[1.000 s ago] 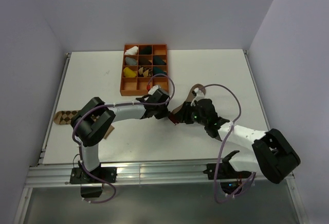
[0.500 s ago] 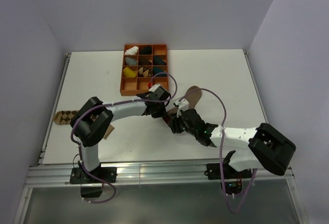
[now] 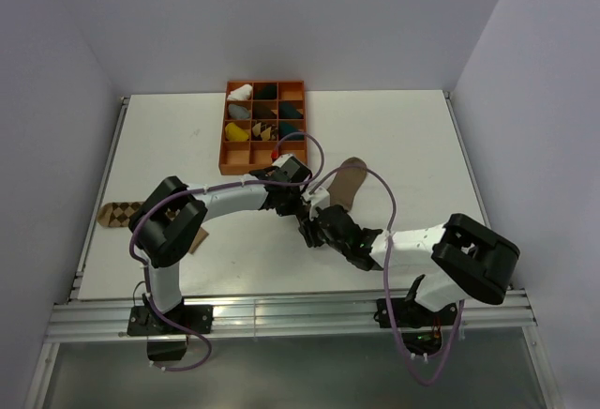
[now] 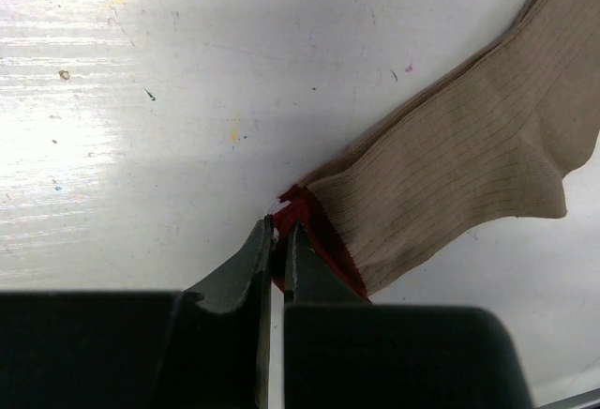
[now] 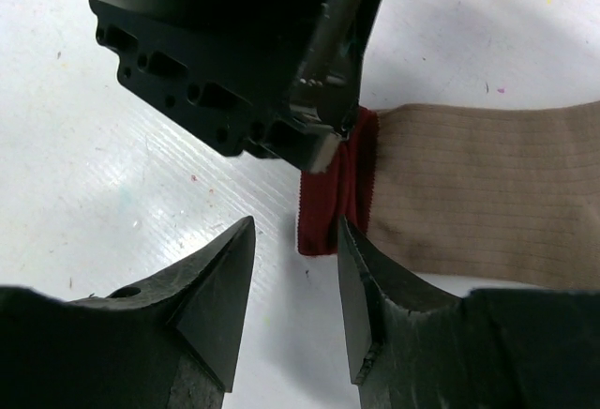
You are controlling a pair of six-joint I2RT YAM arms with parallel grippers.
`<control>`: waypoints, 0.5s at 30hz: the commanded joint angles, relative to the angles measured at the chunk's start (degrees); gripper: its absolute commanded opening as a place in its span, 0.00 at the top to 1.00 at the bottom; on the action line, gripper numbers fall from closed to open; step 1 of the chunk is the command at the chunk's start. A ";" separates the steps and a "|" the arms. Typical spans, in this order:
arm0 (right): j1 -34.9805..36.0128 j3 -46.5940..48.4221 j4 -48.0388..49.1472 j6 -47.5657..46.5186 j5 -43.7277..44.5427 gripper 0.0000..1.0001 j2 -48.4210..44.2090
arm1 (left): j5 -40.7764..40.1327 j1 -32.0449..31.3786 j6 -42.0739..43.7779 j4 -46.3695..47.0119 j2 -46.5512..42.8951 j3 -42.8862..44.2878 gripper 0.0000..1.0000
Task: Roll the socks
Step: Roll the sock at the center of the board.
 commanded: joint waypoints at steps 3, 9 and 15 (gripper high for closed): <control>1.27 3.43 3.43 -1.21 3.50 0.54 3.67 | 1.66 -0.07 0.74 -0.04 1.00 1.76 1.00; 1.44 5.81 -1.93 1.17 7.01 0.60 7.36 | 1.92 0.02 0.47 -0.21 0.74 1.94 1.00; 1.44 6.69 -6.50 3.97 8.16 0.86 7.54 | 2.88 0.72 -0.23 0.75 -0.58 0.71 0.94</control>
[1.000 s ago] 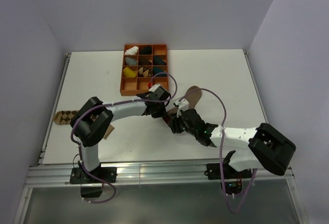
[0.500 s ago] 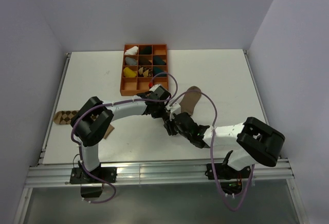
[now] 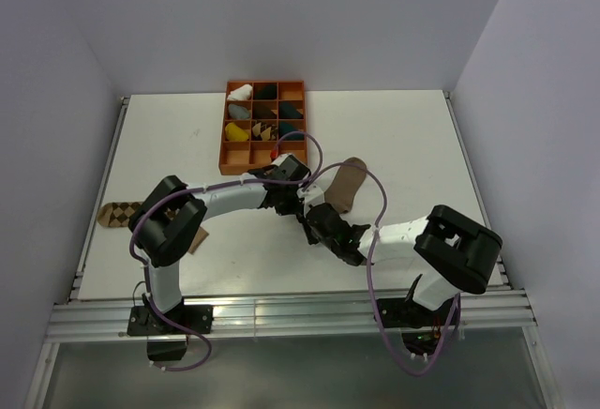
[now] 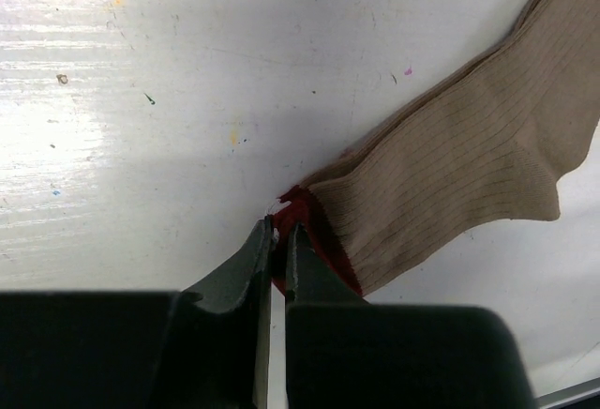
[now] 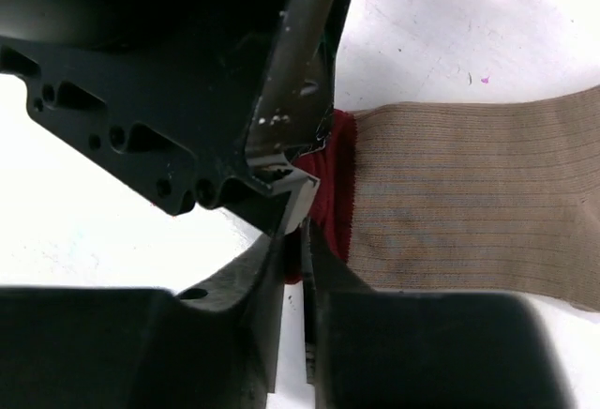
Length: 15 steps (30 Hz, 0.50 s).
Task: Roll the socks
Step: Roll the sock at the center of the board.
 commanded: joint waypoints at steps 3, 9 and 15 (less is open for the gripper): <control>0.24 2.16 -4.75 2.71 1.03 0.98 0.04 | 1.40 0.95 -1.06 1.91 -2.53 -0.76 0.78; -3.53 1.11 -4.67 6.04 -7.66 1.00 -3.12 | 1.31 3.76 -3.08 4.20 -7.01 -4.27 0.47; -11.60 -1.87 -0.81 14.29 -24.44 1.00 -6.64 | 1.40 7.01 -8.53 11.05 -14.22 -13.48 0.29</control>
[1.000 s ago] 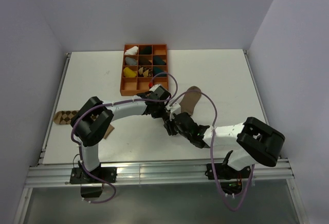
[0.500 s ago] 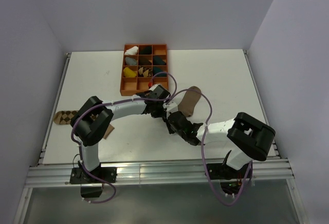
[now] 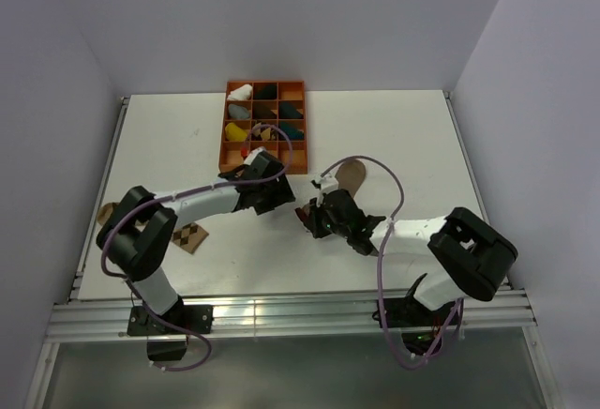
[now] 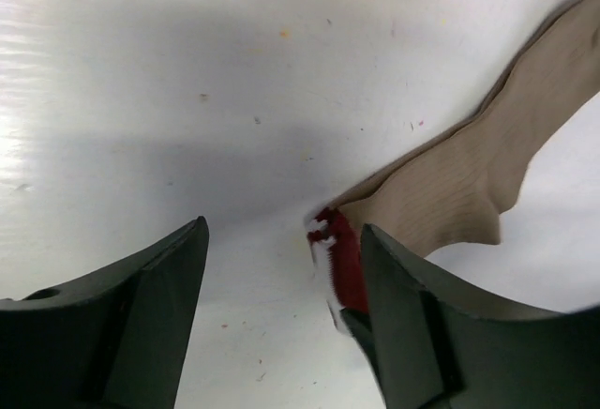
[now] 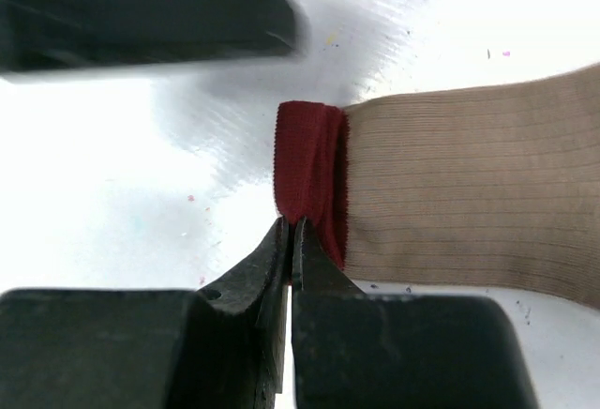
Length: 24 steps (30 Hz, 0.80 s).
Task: Roll the socks
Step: Roll the sock at the center of the board.
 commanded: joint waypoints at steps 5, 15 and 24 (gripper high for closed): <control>-10.30 -3.52 9.72 12.31 -22.26 1.00 -0.23 | 2.52 1.66 -5.72 14.91 -9.76 -10.78 0.27; -19.09 -5.90 23.42 24.17 -36.86 1.00 11.72 | 5.43 -0.10 -6.16 18.89 -7.31 -12.28 0.32; -24.46 -7.75 26.87 27.52 -38.53 1.00 14.80 | 5.69 -0.80 -6.43 20.91 -2.74 -11.75 0.33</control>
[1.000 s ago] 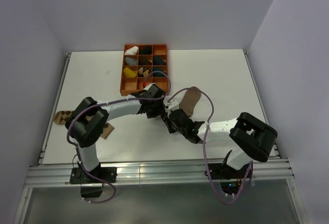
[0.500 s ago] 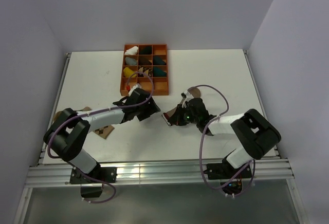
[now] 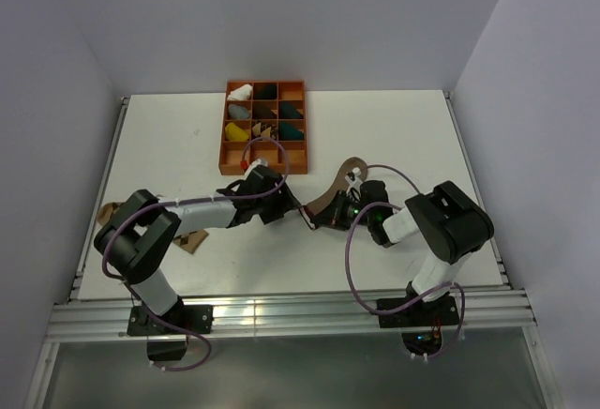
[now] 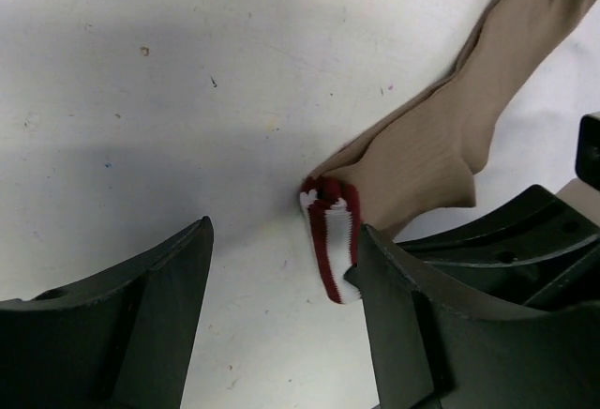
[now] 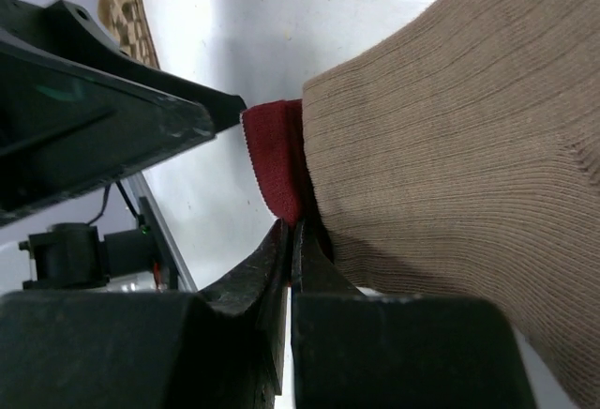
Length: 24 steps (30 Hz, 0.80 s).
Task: Roll the socks
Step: Roll the sock at the center of the board.
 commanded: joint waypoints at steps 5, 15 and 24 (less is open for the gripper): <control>-1.55 0.21 0.57 1.36 -0.92 1.00 3.34 | 2.53 -1.02 -0.48 5.36 3.02 1.36 0.34; -2.96 0.21 1.54 2.07 -1.80 1.00 5.45 | 3.50 -1.55 -0.83 6.94 6.09 1.63 0.45; -2.79 0.74 -4.52 -2.94 1.36 1.00 -0.51 | 3.06 -2.34 0.22 3.96 8.73 4.00 0.69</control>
